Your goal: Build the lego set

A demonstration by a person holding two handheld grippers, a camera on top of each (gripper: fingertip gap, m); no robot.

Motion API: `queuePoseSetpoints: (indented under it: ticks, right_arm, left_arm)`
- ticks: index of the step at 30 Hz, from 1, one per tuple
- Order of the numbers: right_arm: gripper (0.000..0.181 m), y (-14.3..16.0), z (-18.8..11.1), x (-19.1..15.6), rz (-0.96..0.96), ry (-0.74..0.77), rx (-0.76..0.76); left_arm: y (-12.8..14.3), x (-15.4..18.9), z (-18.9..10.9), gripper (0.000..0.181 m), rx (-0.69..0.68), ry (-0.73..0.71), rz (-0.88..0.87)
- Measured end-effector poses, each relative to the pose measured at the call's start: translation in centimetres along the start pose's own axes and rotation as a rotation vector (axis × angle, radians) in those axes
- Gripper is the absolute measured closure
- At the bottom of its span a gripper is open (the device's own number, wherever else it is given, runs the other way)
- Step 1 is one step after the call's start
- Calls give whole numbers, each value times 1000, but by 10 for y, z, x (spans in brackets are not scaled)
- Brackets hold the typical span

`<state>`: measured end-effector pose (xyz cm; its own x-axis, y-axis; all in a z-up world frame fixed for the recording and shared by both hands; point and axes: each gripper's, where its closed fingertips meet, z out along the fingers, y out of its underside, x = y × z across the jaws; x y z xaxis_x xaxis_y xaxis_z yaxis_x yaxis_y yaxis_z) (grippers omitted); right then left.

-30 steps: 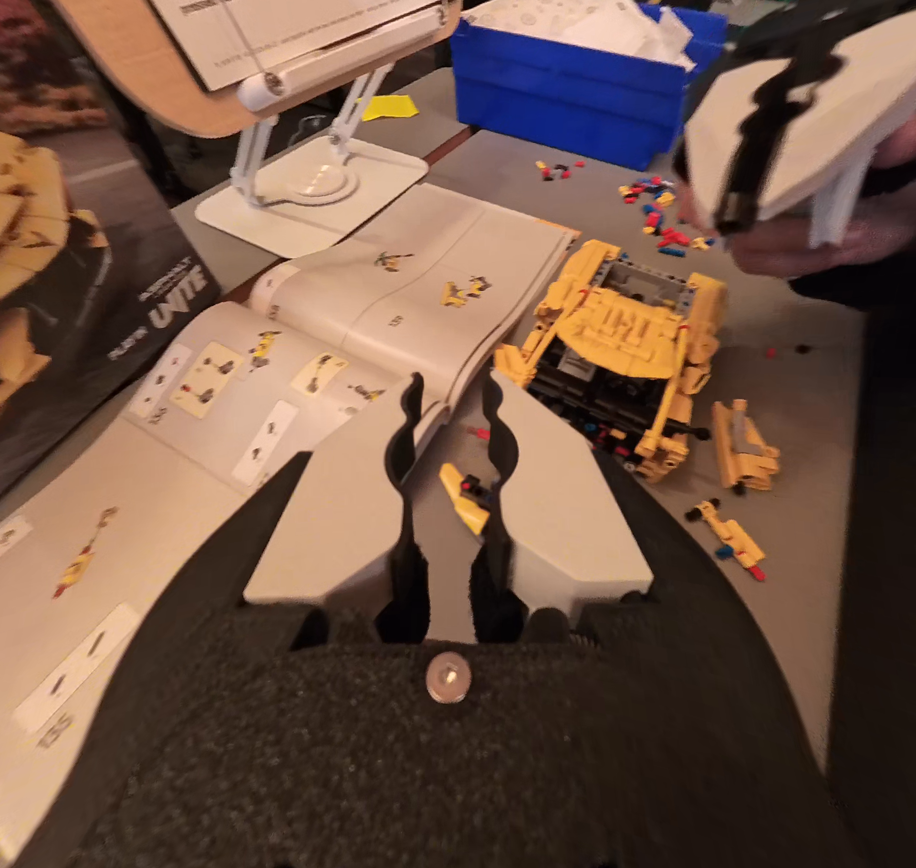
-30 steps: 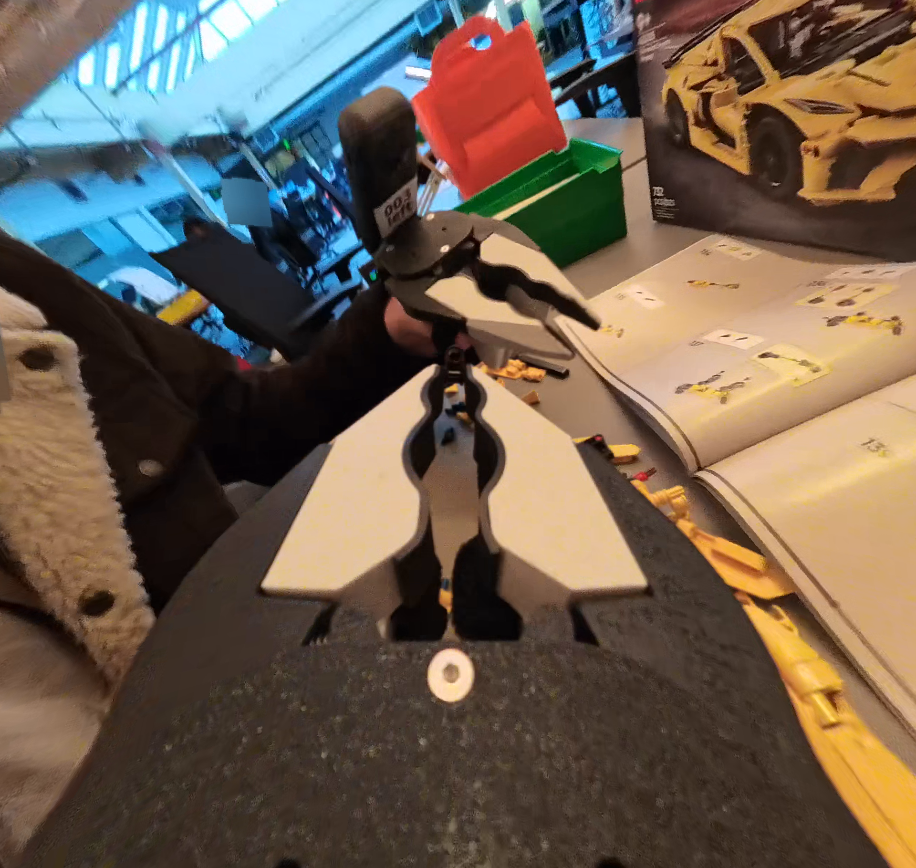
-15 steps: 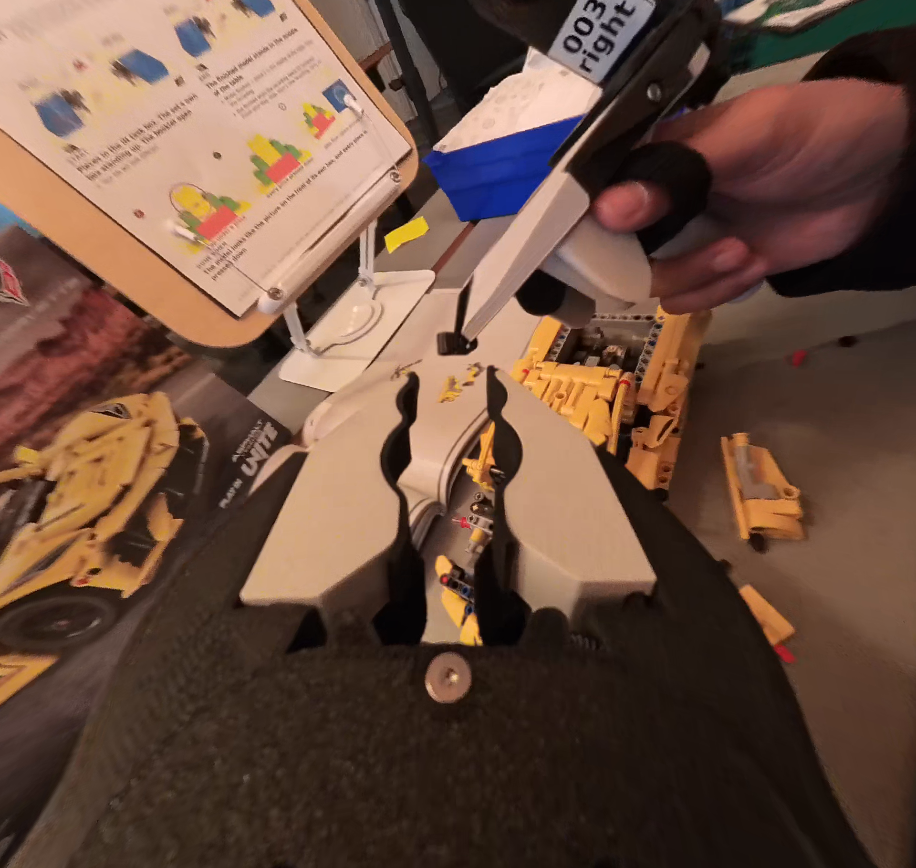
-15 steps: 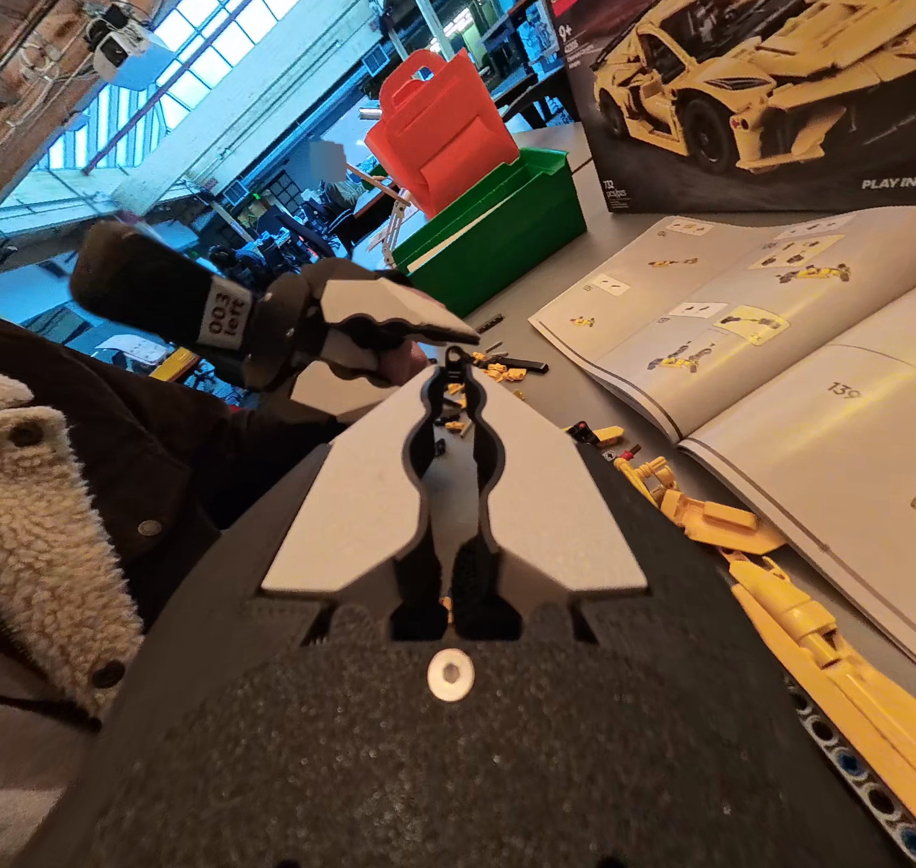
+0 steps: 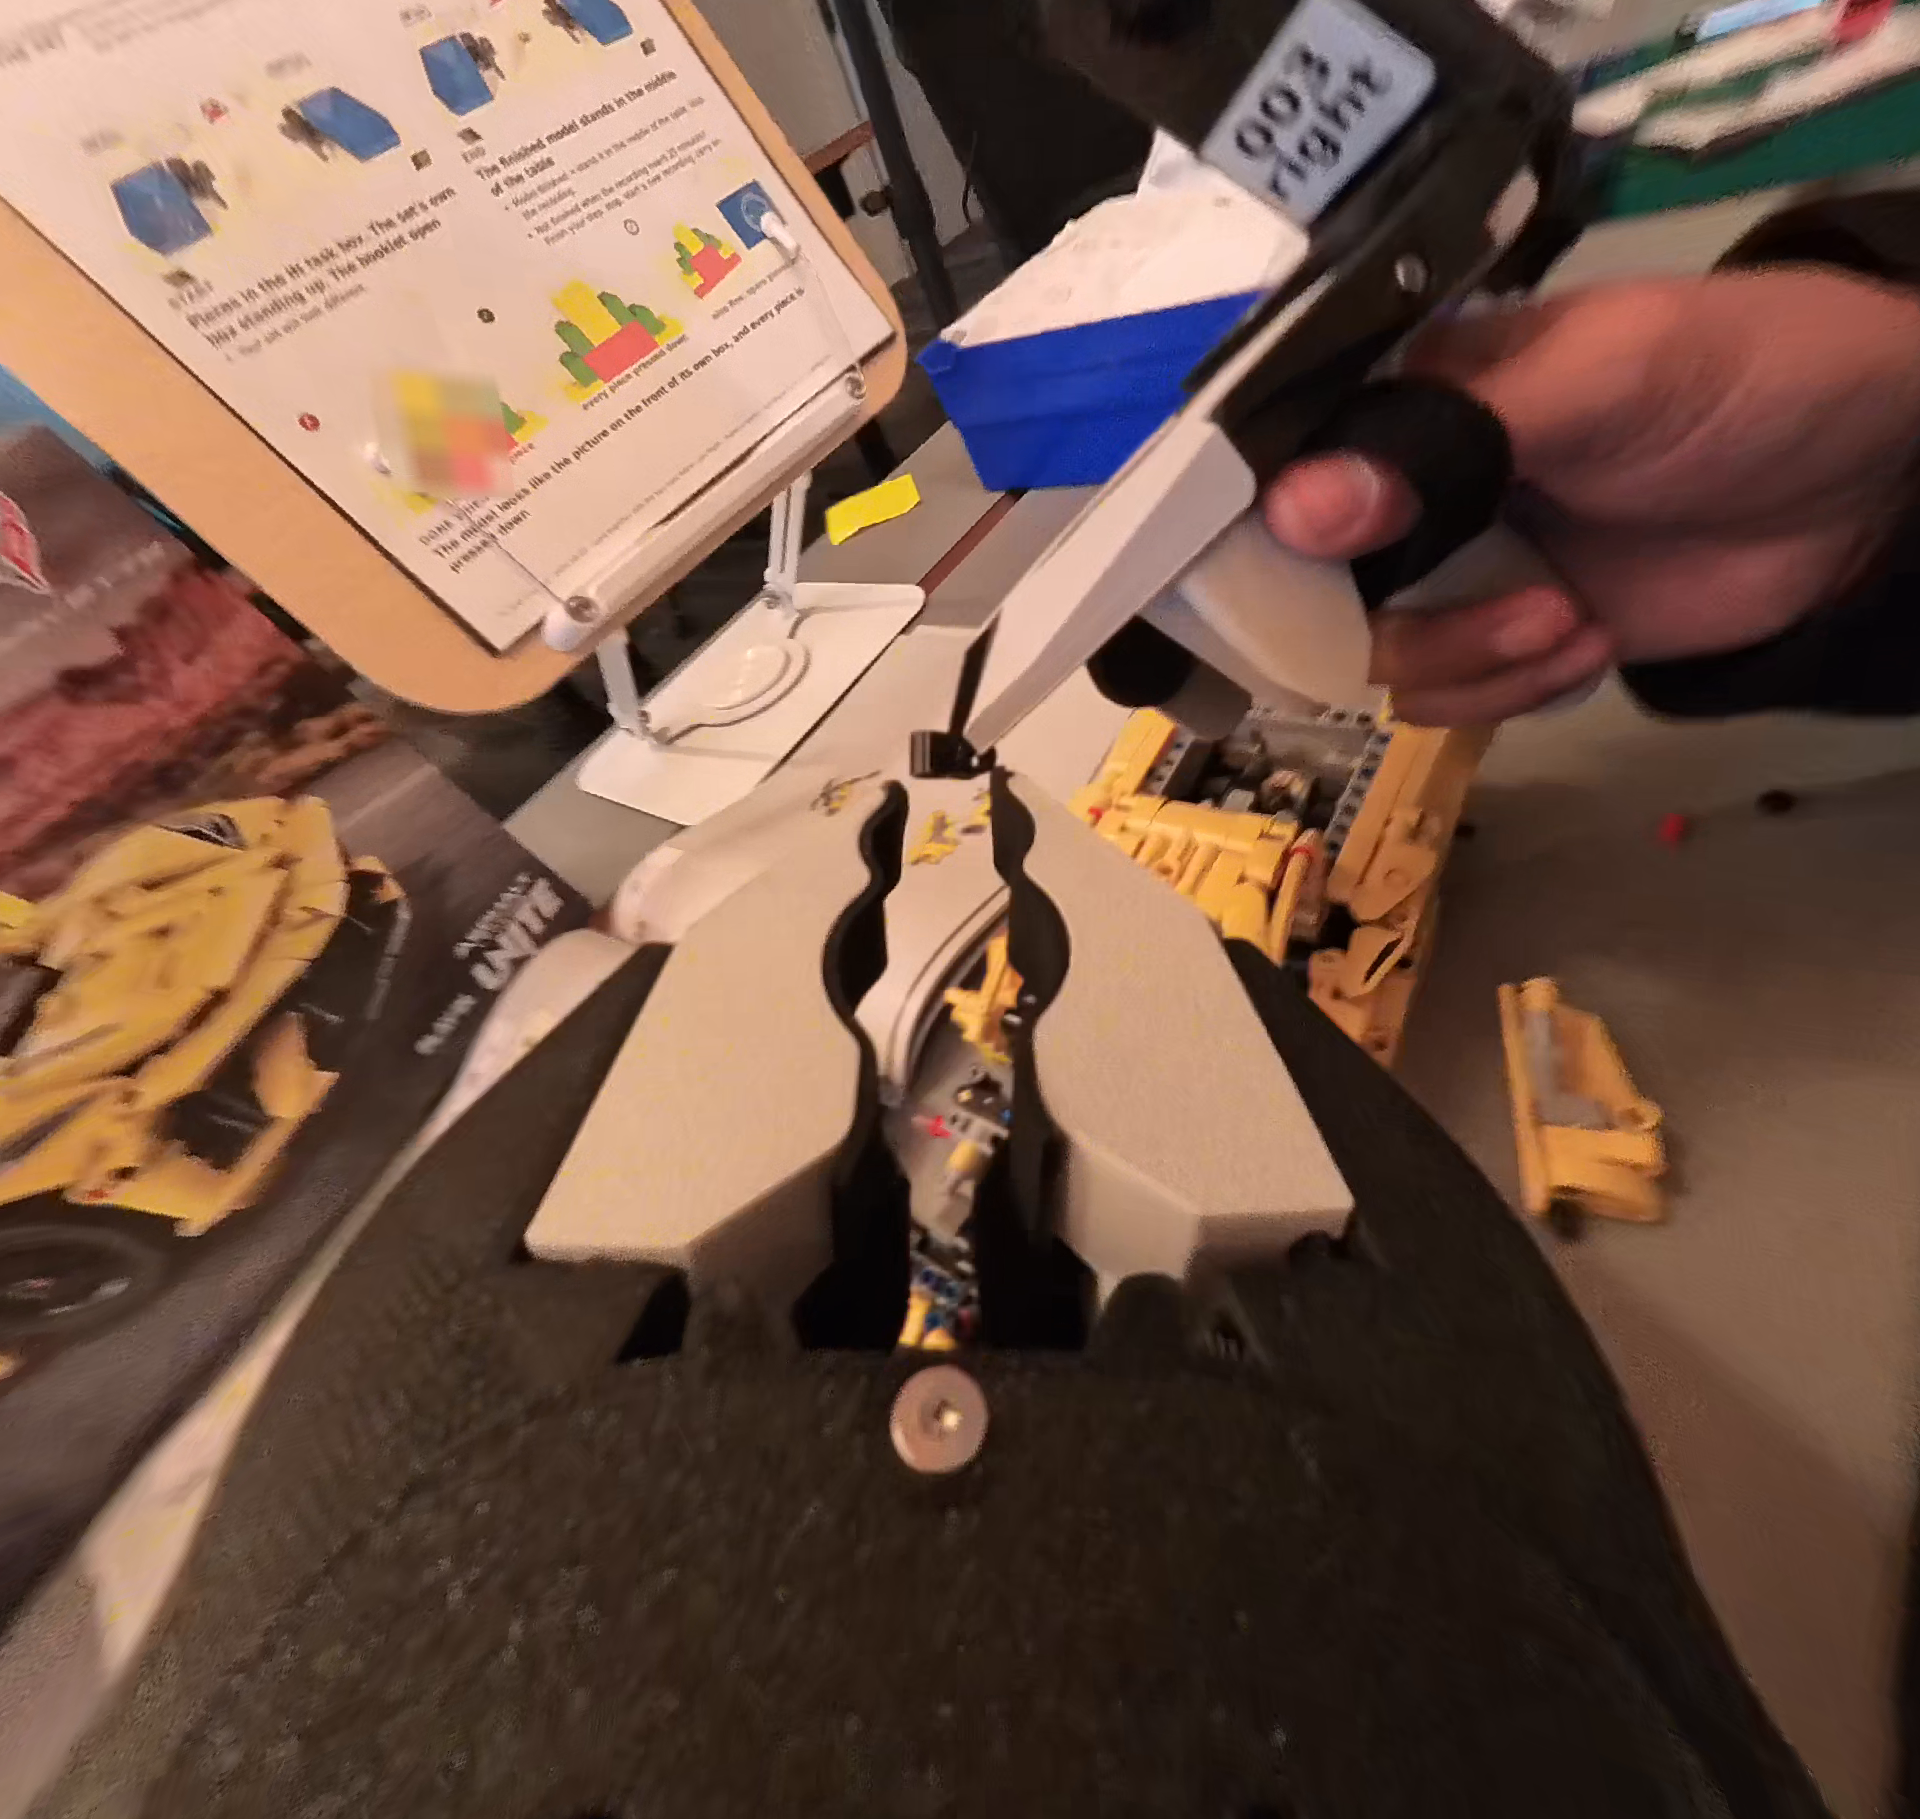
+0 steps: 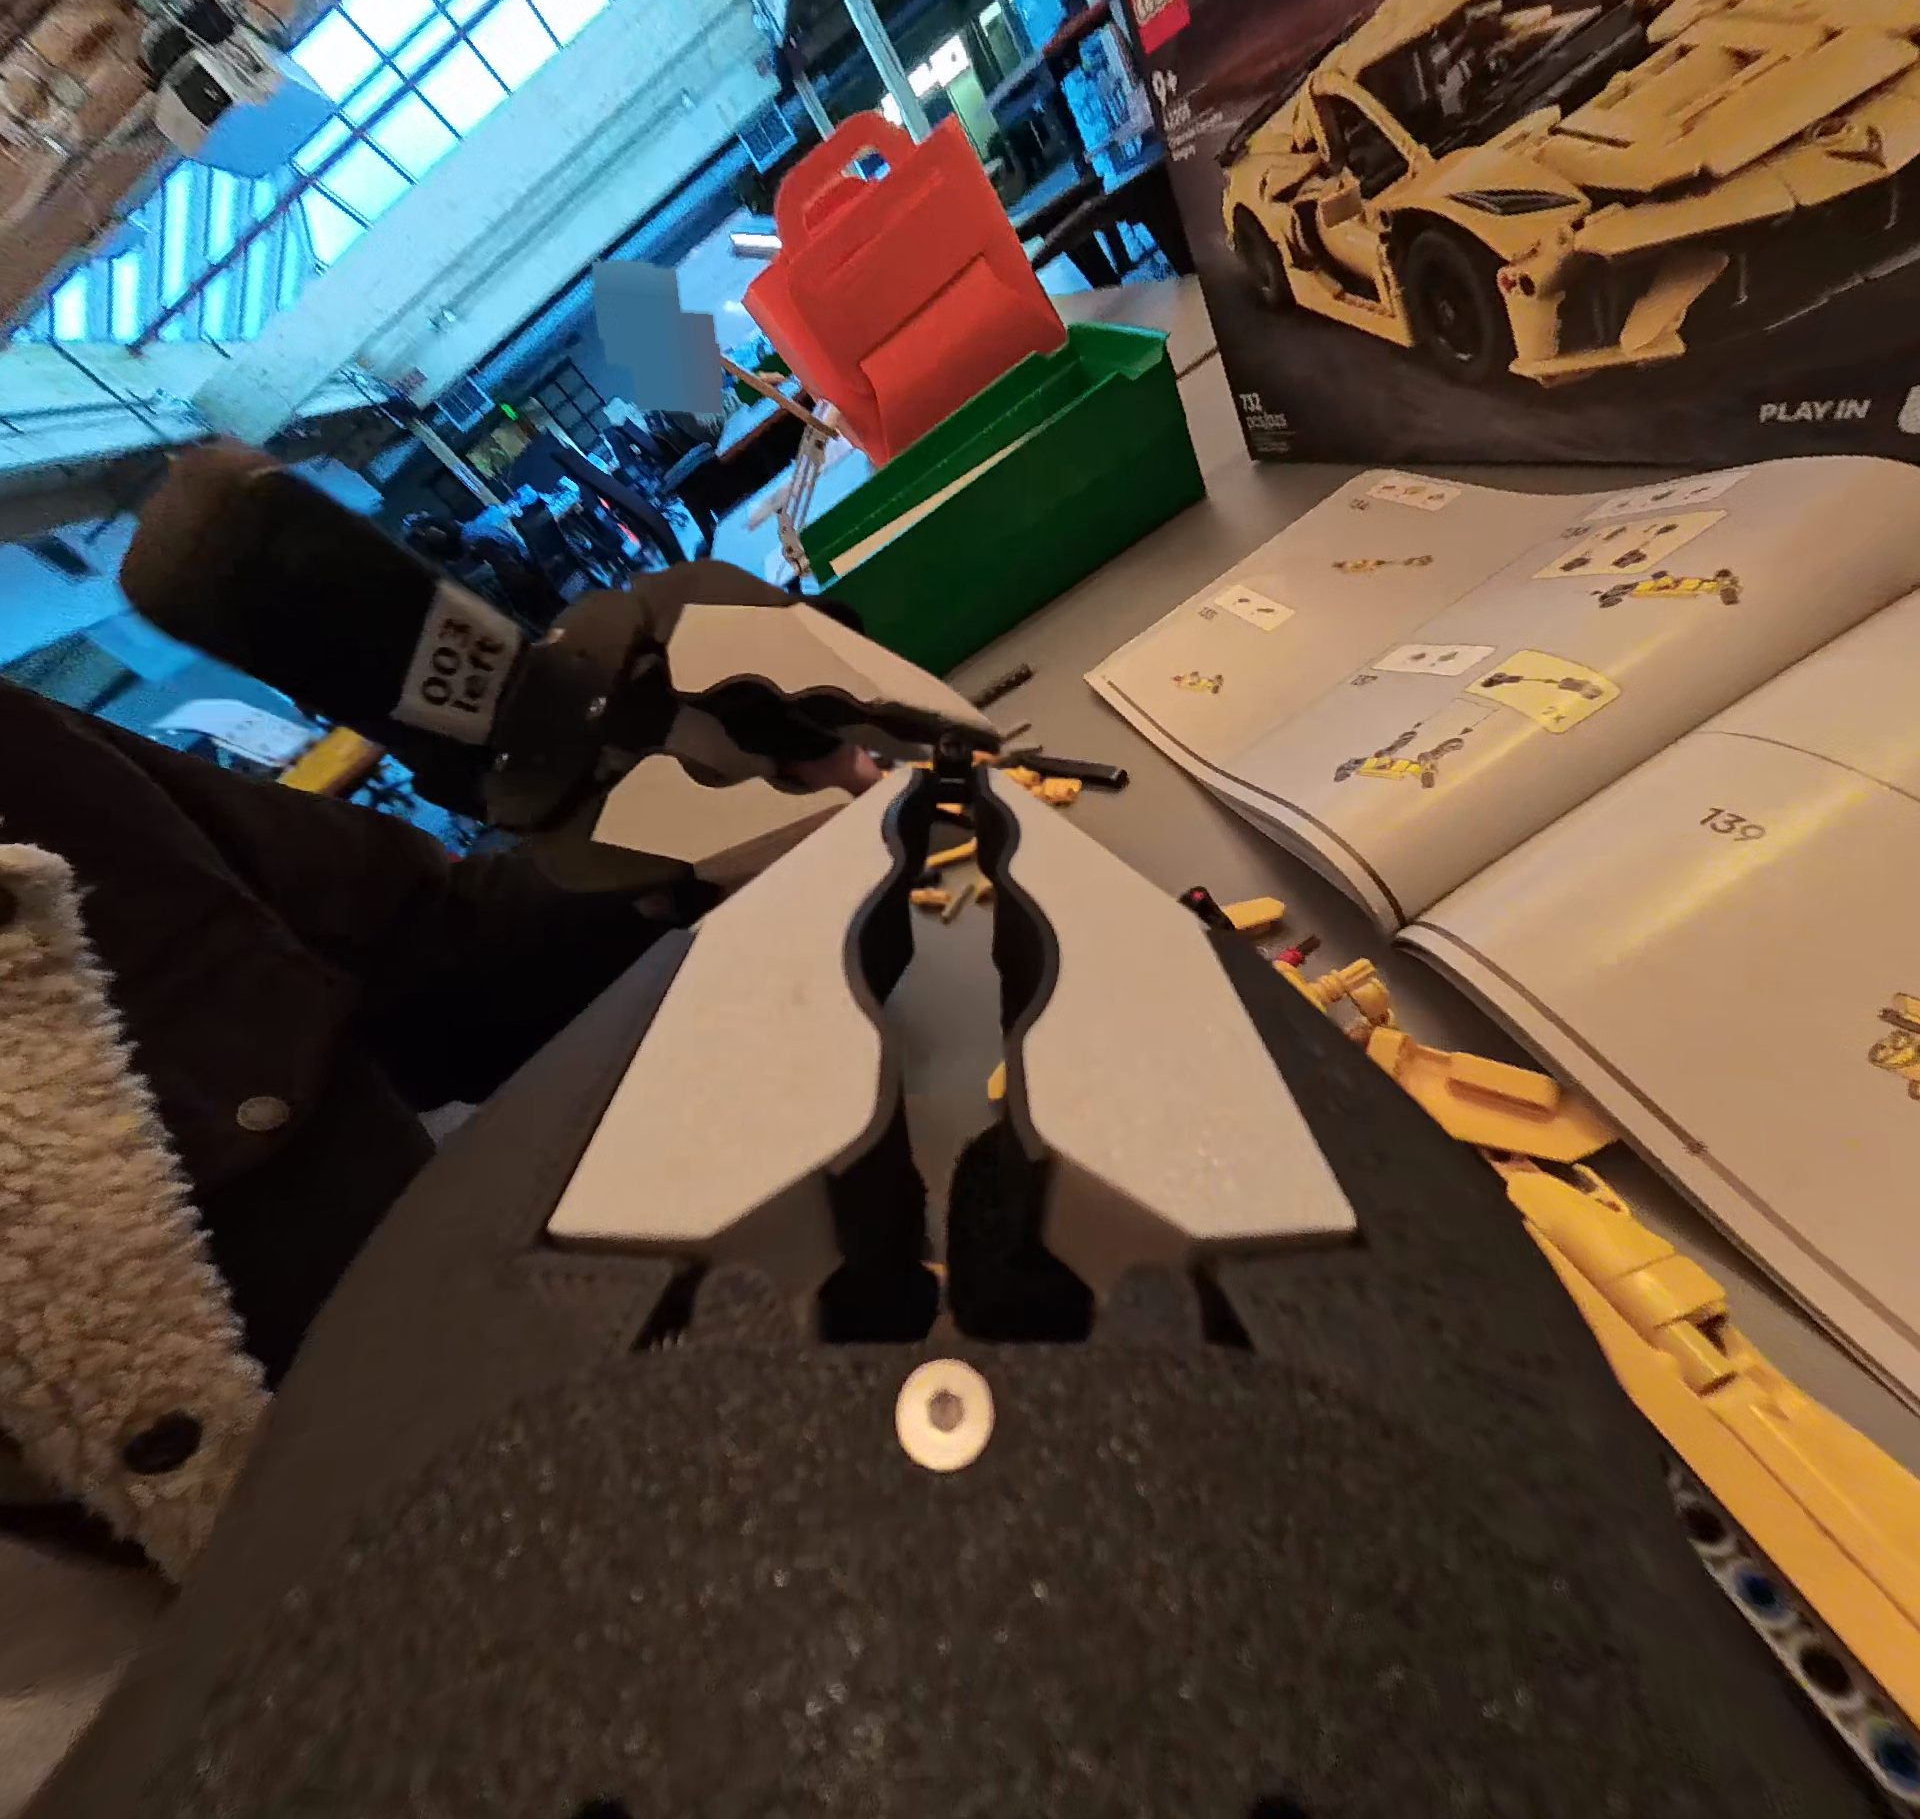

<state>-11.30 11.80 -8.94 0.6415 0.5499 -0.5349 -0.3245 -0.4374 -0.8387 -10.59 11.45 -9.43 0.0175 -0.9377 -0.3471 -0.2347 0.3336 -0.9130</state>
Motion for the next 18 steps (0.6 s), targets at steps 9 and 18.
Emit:
queuePoseSetpoints:
  ticks: [9, 18]
  right_arm:
    - [175, -3, 1, 2, -22, 15, 42]
    - [175, -1, 3, 3, -121, 68, 30]
  left_arm:
    - [-1, 3, -1, 173, 14, 4, 35]
    - [-5, 4, -3, 172, 59, 150, -214]
